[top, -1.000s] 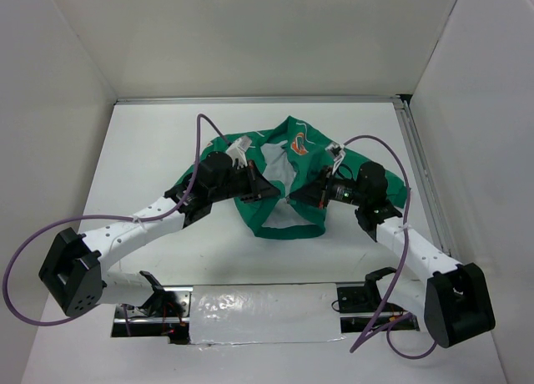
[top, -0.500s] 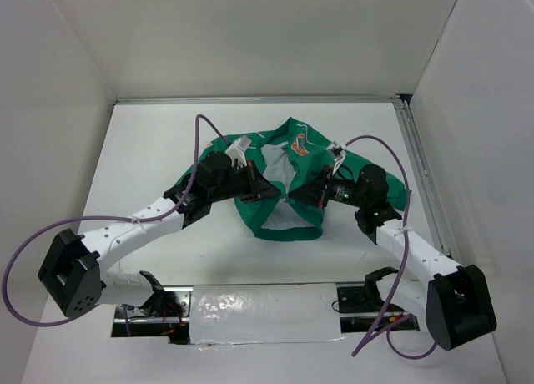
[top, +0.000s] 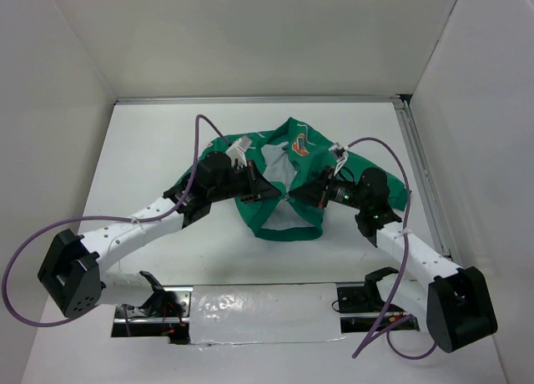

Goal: Zip up the jacket

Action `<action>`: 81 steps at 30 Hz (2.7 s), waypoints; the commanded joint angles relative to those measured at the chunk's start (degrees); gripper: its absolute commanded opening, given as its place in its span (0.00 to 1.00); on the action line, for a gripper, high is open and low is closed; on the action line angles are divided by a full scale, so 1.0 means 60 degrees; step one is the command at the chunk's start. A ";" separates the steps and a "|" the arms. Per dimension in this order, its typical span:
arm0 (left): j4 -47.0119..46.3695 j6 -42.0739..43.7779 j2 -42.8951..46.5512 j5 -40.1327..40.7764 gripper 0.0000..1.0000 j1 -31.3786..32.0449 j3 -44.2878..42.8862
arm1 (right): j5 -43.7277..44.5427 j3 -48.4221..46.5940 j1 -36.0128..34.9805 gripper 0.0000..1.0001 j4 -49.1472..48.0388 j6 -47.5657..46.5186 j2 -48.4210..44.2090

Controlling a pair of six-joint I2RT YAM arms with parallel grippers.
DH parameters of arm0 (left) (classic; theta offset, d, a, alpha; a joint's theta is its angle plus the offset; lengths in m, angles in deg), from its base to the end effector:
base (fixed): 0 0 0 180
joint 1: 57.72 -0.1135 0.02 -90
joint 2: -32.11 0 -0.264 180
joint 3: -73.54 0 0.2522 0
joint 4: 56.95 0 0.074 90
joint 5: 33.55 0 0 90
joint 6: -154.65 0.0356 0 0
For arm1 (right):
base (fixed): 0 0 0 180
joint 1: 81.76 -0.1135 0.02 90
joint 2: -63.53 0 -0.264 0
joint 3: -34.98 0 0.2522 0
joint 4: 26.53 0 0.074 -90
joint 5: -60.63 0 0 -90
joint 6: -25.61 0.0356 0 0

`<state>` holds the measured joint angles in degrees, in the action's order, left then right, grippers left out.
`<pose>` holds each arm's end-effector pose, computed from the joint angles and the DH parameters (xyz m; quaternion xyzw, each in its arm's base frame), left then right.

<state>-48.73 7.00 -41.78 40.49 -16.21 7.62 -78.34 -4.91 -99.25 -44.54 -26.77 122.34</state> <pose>0.2185 -0.2064 0.3020 -0.0286 0.7958 -0.5247 0.3011 0.2010 0.0915 0.2560 -0.1729 0.6894 0.5572 0.4293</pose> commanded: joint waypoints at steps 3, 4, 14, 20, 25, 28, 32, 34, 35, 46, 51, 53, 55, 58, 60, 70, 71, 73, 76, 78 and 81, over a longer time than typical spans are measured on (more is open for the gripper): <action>-0.0644 -0.0192 0.0405 -0.0503 0.00 0.0039 -0.0110 | 0.0485 0.0166 -0.0101 0.00 -0.1048 0.0159 -0.0543; -0.0658 -0.0206 0.0376 -0.0546 0.00 0.0053 -0.0081 | 0.0573 0.0209 -0.0087 0.00 -0.1048 0.0160 -0.0630; -0.0820 -0.0236 -0.0122 -0.0635 0.00 0.0039 -0.0417 | 0.0281 -0.0376 -0.0497 0.00 0.1806 -0.1260 -0.0894; -0.0907 -0.0250 -0.0430 -0.0811 0.00 0.0053 -0.0637 | 0.0500 -0.0713 -0.0585 0.04 0.2525 -0.1364 -0.1217; -0.0951 -0.0163 -0.0356 -0.0635 0.00 0.0053 -0.0623 | 0.0428 -0.1109 -0.0600 0.08 0.3332 -0.1657 -0.1056; -0.0952 -0.0060 -0.0458 -0.0635 0.00 0.0053 -0.0783 | 0.0252 -0.1225 -0.0600 0.13 0.3448 -0.1613 -0.0866; -0.1068 0.0028 -0.0751 -0.0927 0.00 0.0053 -0.0944 | 0.0032 -0.1329 -0.0600 0.14 0.3508 -0.1584 -0.0734; -0.1098 0.0028 -0.0810 -0.1059 0.00 0.0053 -0.0989 | 0.0003 -0.1358 -0.0585 0.15 0.3537 -0.1540 -0.0734; -0.1127 0.0028 -0.0883 -0.1089 0.00 0.0053 -0.1004 | 0.0017 -0.1358 -0.0599 0.13 0.3508 -0.1540 -0.0719; -0.1025 0.0218 -0.0533 -0.0869 0.00 0.0009 -0.1165 | 0.1481 -0.0597 -0.0468 0.00 0.2030 -0.0603 -0.1260; -0.0820 0.0291 -0.0342 -0.0810 0.00 -0.0254 -0.1764 | 0.1614 -0.0918 -0.0204 0.00 0.1589 -0.0500 -0.1437; -0.0674 0.0292 -0.0531 -0.0869 0.00 -0.0459 -0.2071 | 0.1701 -0.1225 -0.0117 0.00 0.1647 -0.0573 -0.1451; -0.0615 0.0321 -0.0780 -0.0957 0.00 -0.0679 -0.2496 | 0.1760 -0.1518 0.0103 0.00 0.1676 -0.0676 -0.1393; -0.0673 0.0306 -0.1132 -0.1308 0.00 -0.1029 -0.2965 | 0.1498 -0.1811 0.0440 0.00 0.1443 -0.0691 -0.1086; -0.0702 0.0321 -0.1380 -0.1629 0.00 -0.1249 -0.3244 | 0.1075 -0.1957 0.0703 0.00 0.1122 -0.0574 -0.0808; -0.0819 0.0409 -0.1601 -0.1982 0.00 -0.1338 -0.3363 | 0.1028 -0.2002 0.0880 0.00 -0.0886 -0.0178 -0.0441; -0.0834 0.0380 -0.1616 -0.2011 0.00 -0.1338 -0.3362 | 0.1028 -0.2060 0.0880 0.00 -0.0945 -0.0134 -0.0383; -0.0878 0.0350 -0.1616 -0.2114 0.00 -0.1338 -0.3304 | 0.1013 -0.2148 0.0895 0.00 -0.1076 -0.0075 -0.0193; -0.0951 0.0306 -0.1587 -0.2100 0.00 -0.1338 -0.3216 | 0.0882 -0.2280 0.0895 0.00 -0.1048 -0.0104 -0.0016; -0.1010 0.0292 -0.1528 -0.2100 0.00 -0.1338 -0.3186 | 0.0765 -0.2339 0.0880 0.00 -0.0990 -0.0119 0.0101; -0.1040 0.0263 -0.1528 -0.2100 0.00 -0.1338 -0.3172 | 0.0779 -0.2296 0.0880 0.00 -0.1048 -0.0046 0.0130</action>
<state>-50.85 7.88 -52.09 29.27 -24.32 -10.72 -72.81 -15.42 -94.10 -45.83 -27.44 123.26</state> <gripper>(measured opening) 0.034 0.012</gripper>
